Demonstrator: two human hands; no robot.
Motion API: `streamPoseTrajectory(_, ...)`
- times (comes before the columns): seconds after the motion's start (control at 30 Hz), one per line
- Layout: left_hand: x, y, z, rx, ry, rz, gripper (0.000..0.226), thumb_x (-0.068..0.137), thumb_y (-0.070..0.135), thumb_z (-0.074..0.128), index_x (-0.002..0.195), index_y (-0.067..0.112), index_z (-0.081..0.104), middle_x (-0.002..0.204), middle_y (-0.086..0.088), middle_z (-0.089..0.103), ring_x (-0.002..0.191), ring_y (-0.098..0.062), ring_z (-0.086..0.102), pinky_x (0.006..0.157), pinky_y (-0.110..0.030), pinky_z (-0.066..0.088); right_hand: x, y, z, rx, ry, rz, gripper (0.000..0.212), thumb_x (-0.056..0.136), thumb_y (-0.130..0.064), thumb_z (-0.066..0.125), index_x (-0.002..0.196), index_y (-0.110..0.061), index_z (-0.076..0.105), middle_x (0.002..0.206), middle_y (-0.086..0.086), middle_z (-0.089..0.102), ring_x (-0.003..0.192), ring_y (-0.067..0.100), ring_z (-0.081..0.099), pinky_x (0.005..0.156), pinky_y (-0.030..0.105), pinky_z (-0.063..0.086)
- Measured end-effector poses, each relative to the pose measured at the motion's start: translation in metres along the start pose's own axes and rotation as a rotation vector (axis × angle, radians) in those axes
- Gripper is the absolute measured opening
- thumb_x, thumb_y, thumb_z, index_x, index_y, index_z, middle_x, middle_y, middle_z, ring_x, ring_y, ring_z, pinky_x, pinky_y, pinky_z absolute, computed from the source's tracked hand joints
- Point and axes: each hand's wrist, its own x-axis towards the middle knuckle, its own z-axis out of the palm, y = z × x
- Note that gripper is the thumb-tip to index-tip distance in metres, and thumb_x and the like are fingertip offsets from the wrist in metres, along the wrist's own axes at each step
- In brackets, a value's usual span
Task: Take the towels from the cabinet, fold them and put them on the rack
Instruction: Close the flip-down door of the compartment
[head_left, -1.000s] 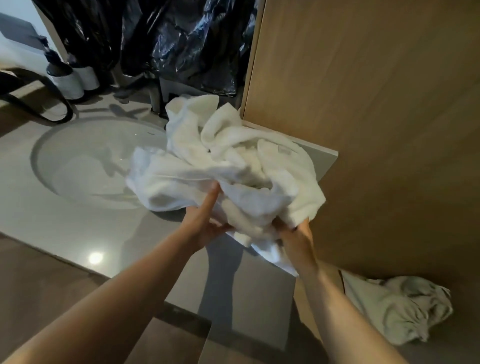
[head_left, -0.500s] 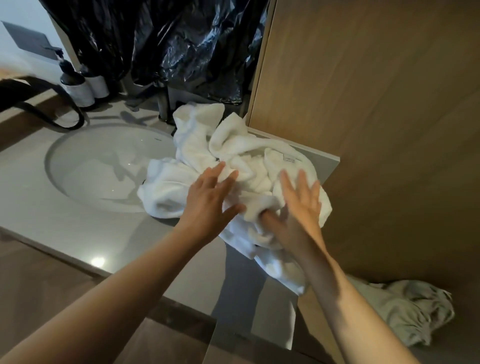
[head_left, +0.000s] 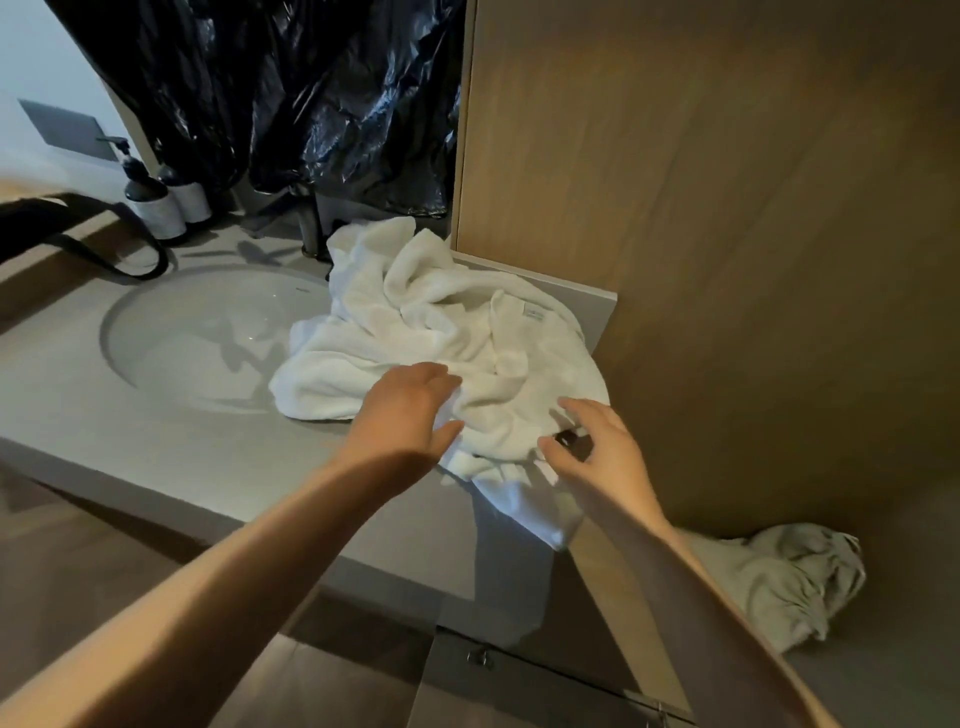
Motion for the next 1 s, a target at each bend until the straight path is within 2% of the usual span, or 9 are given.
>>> streamPoseTrajectory(0.07, -0.013, 0.025, 0.0, -0.002, -0.033, 0.063, 0.047, 0.093, 0.036, 0.058, 0.136, 0.016, 0.054, 0.137, -0.005, 0.054, 0.124, -0.024, 0.047, 0.1, -0.027, 0.03, -0.023, 0.008, -0.01, 0.011, 0.07, 0.052, 0.042, 0.089, -0.029, 0.068, 0.13, -0.023, 0.058, 0.122, -0.011, 0.051, 0.103, -0.001, 0.048, 0.073, -0.005, 0.033)
streamPoseTrajectory(0.13, -0.02, 0.046, 0.005, 0.006, -0.087, 0.142, 0.046, 0.093, 0.037, 0.057, 0.134, 0.016, 0.054, 0.134, -0.005, 0.056, 0.121, -0.023, 0.049, 0.099, -0.029, 0.035, -0.048, 0.018, -0.021, -0.026, 0.087, 0.086, 0.041, 0.089, -0.029, 0.068, 0.128, -0.023, 0.06, 0.117, -0.015, 0.049, 0.099, -0.004, 0.044, 0.072, -0.002, 0.033)
streamPoseTrajectory(0.27, -0.028, 0.083, 0.021, 0.033, -0.182, 0.29, 0.044, 0.095, 0.039, 0.052, 0.133, 0.018, 0.054, 0.132, -0.004, 0.057, 0.117, -0.021, 0.051, 0.098, -0.033, 0.04, -0.101, 0.037, -0.037, -0.025, 0.176, 0.249, 0.04, 0.089, -0.034, 0.068, 0.127, -0.029, 0.059, 0.12, -0.016, 0.05, 0.107, -0.001, 0.045, 0.089, 0.021, 0.037)
streamPoseTrajectory(0.4, -0.028, 0.124, 0.046, 0.04, -0.313, 0.459, 0.042, 0.094, 0.04, 0.053, 0.131, 0.019, 0.054, 0.132, -0.003, 0.055, 0.117, -0.021, 0.05, 0.095, -0.029, 0.04, -0.16, 0.058, -0.049, 0.097, 0.27, 0.479, 0.037, 0.089, -0.034, 0.068, 0.124, -0.036, 0.056, 0.13, -0.011, 0.054, 0.12, 0.006, 0.049, 0.099, 0.03, 0.043)
streamPoseTrajectory(0.5, -0.04, 0.15, 0.075, 0.018, -0.437, 0.592, 0.042, 0.095, 0.038, 0.055, 0.133, 0.021, 0.053, 0.13, -0.001, 0.055, 0.116, -0.019, 0.05, 0.098, -0.032, 0.042, -0.212, 0.074, -0.049, 0.085, 0.362, 0.614, 0.034, 0.091, -0.036, 0.067, 0.123, -0.036, 0.056, 0.13, -0.009, 0.055, 0.115, 0.004, 0.048, 0.092, 0.029, 0.043)
streamPoseTrajectory(0.63, -0.072, 0.173, 0.114, -0.085, -0.541, 0.684, 0.035, 0.094, 0.035, 0.057, 0.127, 0.024, 0.058, 0.127, 0.006, 0.058, 0.117, -0.013, 0.053, 0.1, -0.03, 0.044, -0.277, 0.093, -0.04, -0.03, 0.408, 0.721, 0.038, 0.093, -0.031, 0.065, 0.128, -0.016, 0.061, 0.126, 0.001, 0.062, 0.109, 0.009, 0.053, 0.091, 0.024, 0.04)
streamPoseTrajectory(0.77, -0.104, 0.195, 0.151, 0.007, -0.631, 0.815, 0.038, 0.096, 0.036, 0.05, 0.131, 0.02, 0.055, 0.132, 0.001, 0.054, 0.119, -0.018, 0.049, 0.099, -0.03, 0.04, -0.332, 0.109, -0.038, 0.041, 0.442, 0.848, 0.039, 0.094, -0.027, 0.064, 0.131, -0.014, 0.059, 0.125, -0.001, 0.061, 0.112, 0.014, 0.055, 0.087, 0.024, 0.04)
streamPoseTrajectory(0.87, -0.127, 0.217, 0.173, 0.056, -0.681, 0.895, 0.042, 0.097, 0.038, 0.047, 0.136, 0.021, 0.051, 0.135, 0.0, 0.052, 0.122, -0.018, 0.047, 0.102, -0.031, 0.038, -0.367, 0.122, -0.039, 0.037, 0.463, 0.917, 0.032, 0.097, -0.026, 0.061, 0.125, -0.011, 0.06, 0.112, -0.004, 0.057, 0.1, 0.011, 0.054, 0.081, 0.016, 0.037)
streamPoseTrajectory(1.0, -0.156, 0.255, 0.197, 0.099, -0.725, 0.996, 0.042, 0.098, 0.039, 0.045, 0.136, 0.025, 0.051, 0.14, 0.004, 0.05, 0.128, -0.016, 0.045, 0.105, -0.031, 0.035, -0.418, 0.15, -0.043, 0.133, 0.547, 1.062, 0.02, 0.098, -0.03, 0.059, 0.115, -0.02, 0.06, 0.117, 0.005, 0.062, 0.105, 0.019, 0.059, 0.098, 0.041, 0.046)
